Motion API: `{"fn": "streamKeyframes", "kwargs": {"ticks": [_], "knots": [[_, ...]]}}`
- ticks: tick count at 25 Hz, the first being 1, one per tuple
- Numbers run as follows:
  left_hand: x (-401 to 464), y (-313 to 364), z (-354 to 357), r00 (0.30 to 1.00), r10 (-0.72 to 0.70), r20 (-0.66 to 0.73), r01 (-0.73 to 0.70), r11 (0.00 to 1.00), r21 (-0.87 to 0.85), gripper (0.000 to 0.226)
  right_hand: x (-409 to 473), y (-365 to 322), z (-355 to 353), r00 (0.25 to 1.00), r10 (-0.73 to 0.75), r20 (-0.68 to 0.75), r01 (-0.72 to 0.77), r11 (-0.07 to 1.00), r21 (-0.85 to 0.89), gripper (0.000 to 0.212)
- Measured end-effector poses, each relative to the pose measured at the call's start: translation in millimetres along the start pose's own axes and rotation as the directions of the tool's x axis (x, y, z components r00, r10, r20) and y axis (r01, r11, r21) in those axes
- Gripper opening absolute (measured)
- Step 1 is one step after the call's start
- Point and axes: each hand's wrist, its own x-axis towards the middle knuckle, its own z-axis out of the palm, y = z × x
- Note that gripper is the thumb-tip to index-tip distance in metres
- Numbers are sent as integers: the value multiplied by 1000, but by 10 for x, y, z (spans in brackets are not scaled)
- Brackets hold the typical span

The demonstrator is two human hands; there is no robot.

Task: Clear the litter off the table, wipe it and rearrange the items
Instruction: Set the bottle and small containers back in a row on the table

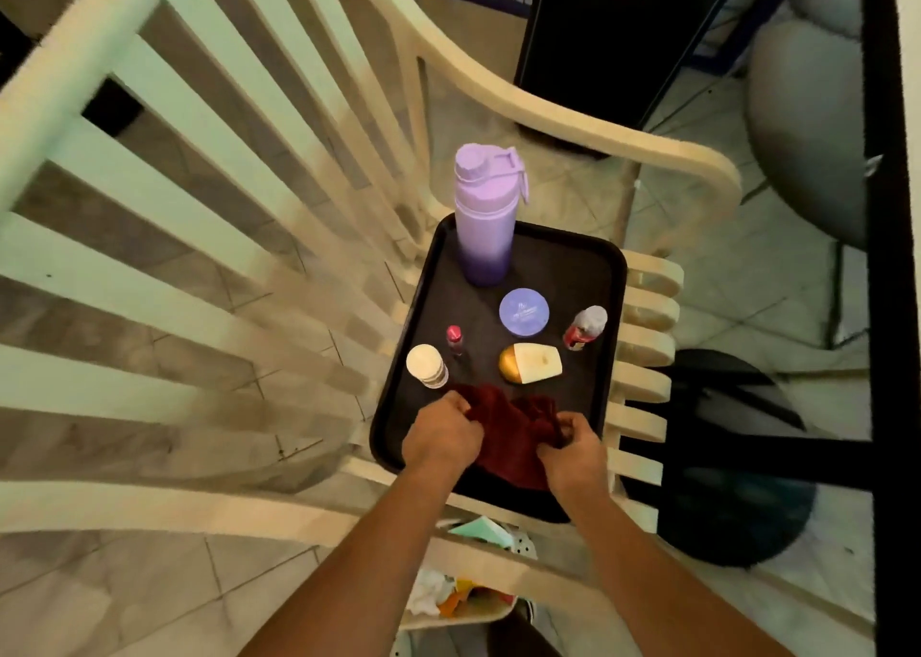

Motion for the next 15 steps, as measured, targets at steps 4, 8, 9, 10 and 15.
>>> {"fn": "streamKeyframes", "kwargs": {"ticks": [4, 8, 9, 10, 15], "knots": [[244, -86, 176, 997, -32, 70, 30, 999, 30, 24, 254, 180, 145, 1000, 1, 14, 0, 996, -92, 35], [337, -143, 209, 987, -73, 145, 70, 997, 29, 38, 396, 273, 193, 1000, 13, 18, -11, 991, -131, 42], [322, -135, 186, 989, -68, 131, 60, 996, 65, 43, 421, 289, 205, 1000, -6, -1, 6, 984, -177, 45], [285, -120, 151, 995, -50, 86, 40, 993, 113, 44, 427, 289, 203, 999, -41, -19, 36, 971, -236, 47], [52, -42, -151, 868, 249, -430, -141, 953, 269, 31, 459, 5, 119, 907, -418, -46, 341, 794, -503, 37]]}}
